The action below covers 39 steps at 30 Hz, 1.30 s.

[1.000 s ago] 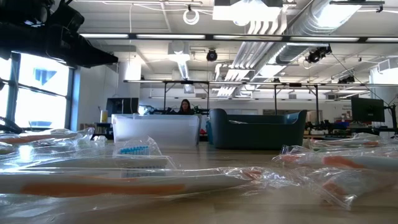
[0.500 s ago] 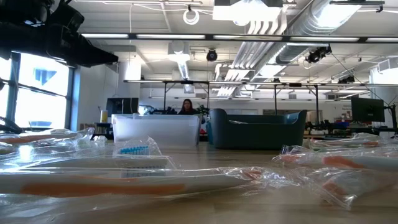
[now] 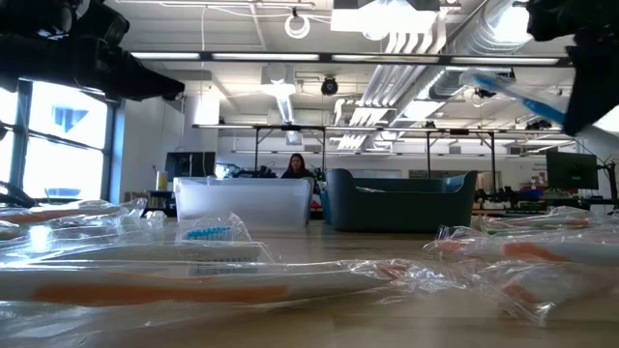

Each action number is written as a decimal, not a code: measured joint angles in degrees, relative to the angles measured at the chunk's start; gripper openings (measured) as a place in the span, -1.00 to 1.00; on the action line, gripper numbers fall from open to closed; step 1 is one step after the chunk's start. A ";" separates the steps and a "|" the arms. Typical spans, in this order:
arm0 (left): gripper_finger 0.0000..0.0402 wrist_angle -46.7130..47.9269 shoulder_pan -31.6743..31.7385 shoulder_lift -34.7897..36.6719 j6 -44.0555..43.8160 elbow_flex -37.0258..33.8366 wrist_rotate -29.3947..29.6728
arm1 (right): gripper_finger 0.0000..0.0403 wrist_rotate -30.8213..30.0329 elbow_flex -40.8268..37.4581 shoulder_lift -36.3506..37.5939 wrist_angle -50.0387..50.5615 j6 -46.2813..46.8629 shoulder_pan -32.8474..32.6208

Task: Pick & Place Toothbrushes
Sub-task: Put the blue toothbrush into the white bin

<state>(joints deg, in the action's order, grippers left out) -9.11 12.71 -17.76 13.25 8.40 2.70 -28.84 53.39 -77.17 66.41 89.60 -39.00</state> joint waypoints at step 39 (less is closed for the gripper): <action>-1.00 -2.74 0.02 0.02 -2.32 -0.02 7.85 | -0.91 -18.22 -6.76 30.00 0.58 -31.20 15.78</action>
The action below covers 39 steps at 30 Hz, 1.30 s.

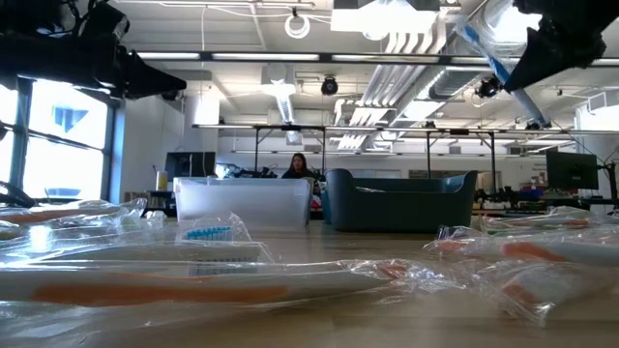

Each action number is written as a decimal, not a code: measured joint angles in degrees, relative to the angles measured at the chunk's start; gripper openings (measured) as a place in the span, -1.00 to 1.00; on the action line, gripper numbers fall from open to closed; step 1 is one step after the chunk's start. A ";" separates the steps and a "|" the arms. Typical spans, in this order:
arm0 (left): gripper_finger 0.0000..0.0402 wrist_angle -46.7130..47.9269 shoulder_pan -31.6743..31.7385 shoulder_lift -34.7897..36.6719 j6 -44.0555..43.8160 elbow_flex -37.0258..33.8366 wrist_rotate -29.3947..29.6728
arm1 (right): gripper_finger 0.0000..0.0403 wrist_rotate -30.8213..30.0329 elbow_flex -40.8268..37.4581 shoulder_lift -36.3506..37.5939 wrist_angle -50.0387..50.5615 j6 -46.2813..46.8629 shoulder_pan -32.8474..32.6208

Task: Pick & Place Toothbrushes
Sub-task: Put the blue toothbrush into the white bin

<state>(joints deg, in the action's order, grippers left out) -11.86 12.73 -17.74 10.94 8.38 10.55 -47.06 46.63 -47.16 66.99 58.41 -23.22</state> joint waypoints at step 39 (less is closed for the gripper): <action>-1.00 -33.39 -0.02 -31.97 -16.49 0.00 -7.32 | -0.91 40.57 -35.18 -8.88 -107.18 -50.16 31.53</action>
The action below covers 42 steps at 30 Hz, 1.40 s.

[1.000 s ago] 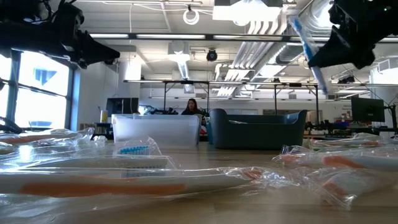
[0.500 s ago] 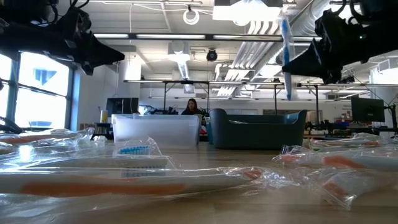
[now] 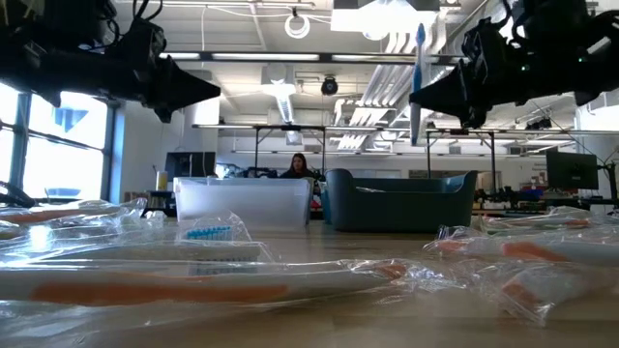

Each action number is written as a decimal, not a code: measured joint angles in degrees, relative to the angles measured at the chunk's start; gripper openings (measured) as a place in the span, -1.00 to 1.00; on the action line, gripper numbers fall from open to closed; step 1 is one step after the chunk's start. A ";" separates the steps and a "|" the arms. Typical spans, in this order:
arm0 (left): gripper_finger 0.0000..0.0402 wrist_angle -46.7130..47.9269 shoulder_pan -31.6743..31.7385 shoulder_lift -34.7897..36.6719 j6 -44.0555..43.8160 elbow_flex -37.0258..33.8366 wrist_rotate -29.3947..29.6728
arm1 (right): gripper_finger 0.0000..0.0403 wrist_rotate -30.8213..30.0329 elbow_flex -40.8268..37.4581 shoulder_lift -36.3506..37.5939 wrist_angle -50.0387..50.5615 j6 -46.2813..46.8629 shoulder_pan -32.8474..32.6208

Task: Pick & Place Toothbrushes
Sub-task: Put the blue toothbrush into the white bin

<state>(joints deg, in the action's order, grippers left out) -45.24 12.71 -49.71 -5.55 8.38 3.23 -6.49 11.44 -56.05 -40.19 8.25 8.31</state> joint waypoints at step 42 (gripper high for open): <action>-1.00 7.00 4.31 -21.80 6.29 20.09 -20.40 | -0.91 14.48 17.99 -32.61 -15.59 -2.51 2.96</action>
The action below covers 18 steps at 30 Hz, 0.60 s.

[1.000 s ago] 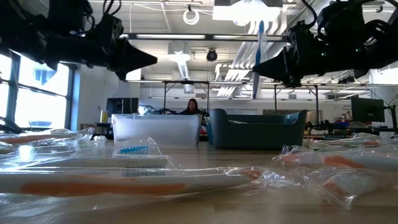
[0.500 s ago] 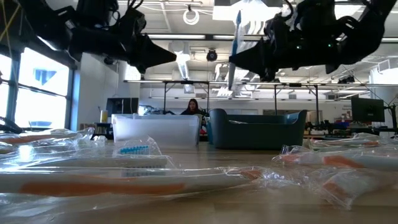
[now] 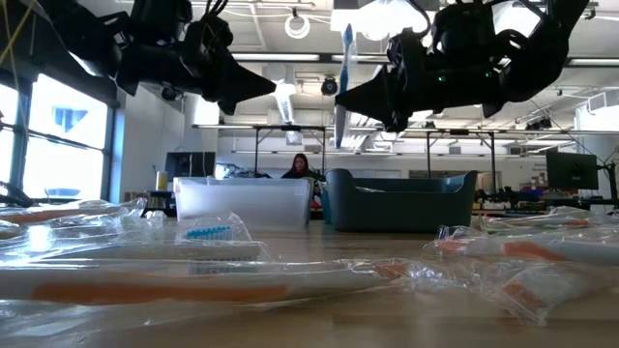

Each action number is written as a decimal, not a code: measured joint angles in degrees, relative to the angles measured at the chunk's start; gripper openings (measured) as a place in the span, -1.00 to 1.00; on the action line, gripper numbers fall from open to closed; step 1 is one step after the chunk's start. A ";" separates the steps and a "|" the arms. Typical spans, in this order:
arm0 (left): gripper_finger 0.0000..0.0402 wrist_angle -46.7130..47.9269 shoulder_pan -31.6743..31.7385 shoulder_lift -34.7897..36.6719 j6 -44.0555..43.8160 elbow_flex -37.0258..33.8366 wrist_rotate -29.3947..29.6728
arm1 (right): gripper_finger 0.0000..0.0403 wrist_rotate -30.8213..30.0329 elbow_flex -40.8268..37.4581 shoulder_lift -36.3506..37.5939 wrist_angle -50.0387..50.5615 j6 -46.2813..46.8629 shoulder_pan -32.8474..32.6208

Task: Pick & Place Toothbrushes
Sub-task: Put the blue toothbrush into the white bin

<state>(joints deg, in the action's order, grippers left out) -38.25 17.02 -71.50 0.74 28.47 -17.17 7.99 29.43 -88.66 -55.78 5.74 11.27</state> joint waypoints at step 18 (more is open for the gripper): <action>-1.00 -8.45 -0.13 -3.83 -1.26 0.02 3.24 | -0.91 -0.39 0.00 0.00 0.15 -1.18 0.00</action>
<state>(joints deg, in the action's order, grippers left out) -46.70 16.88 -75.33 -0.51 28.49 -13.93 7.60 29.43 -88.66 -55.64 4.56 11.27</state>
